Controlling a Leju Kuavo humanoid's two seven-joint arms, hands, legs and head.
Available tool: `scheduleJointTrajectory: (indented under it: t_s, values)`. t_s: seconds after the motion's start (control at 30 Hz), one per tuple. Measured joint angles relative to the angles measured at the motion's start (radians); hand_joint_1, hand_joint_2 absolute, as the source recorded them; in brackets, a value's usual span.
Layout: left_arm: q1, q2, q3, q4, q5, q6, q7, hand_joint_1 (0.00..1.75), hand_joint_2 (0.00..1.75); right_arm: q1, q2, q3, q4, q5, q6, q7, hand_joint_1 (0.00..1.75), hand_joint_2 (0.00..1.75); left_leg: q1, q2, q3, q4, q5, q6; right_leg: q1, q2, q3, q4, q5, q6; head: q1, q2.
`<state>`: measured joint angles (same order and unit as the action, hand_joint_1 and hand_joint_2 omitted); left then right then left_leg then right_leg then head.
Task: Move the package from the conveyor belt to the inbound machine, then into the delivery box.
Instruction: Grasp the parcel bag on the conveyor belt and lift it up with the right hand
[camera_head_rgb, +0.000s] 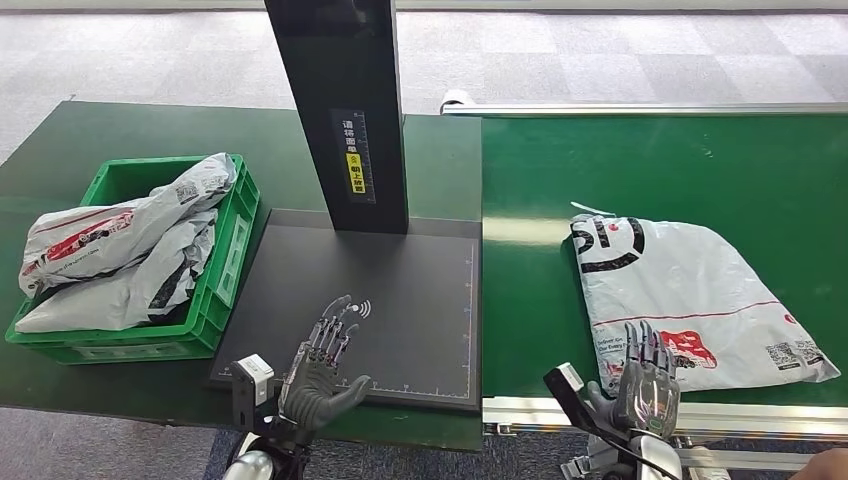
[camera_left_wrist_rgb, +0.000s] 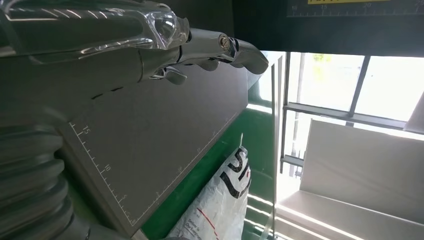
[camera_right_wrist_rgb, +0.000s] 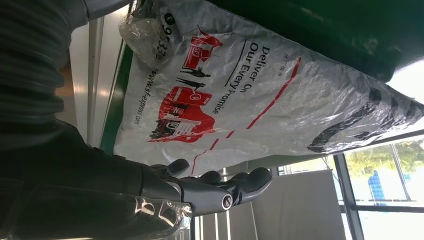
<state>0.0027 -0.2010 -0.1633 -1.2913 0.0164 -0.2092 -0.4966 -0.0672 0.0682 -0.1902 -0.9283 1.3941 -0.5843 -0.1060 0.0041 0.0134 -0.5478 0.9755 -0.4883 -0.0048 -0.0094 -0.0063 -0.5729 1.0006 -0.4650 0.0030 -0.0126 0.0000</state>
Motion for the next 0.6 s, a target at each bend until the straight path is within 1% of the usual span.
scheduleJointTrajectory:
  t_s: [0.3,0.6]
  values:
    - [0.0,0.0,0.0,0.0,-0.002,-0.001,0.003,0.0,1.75,-0.027,-0.008,-0.058,0.108,0.021,-0.047,0.013,0.0,1.75,0.0,0.0,0.0,0.0,0.0,0.0,0.0,0.0,0.0,0.0,0.0,0.0,0.0,0.0]
    - [0.0,0.0,0.0,0.0,-0.003,-0.001,0.004,0.0,1.75,-0.051,-0.014,-0.087,0.147,0.021,-0.053,0.014,0.0,1.75,0.0,0.0,0.001,0.0,0.0,0.0,0.0,0.0,0.001,0.0,0.0,0.0,0.0,0.0]
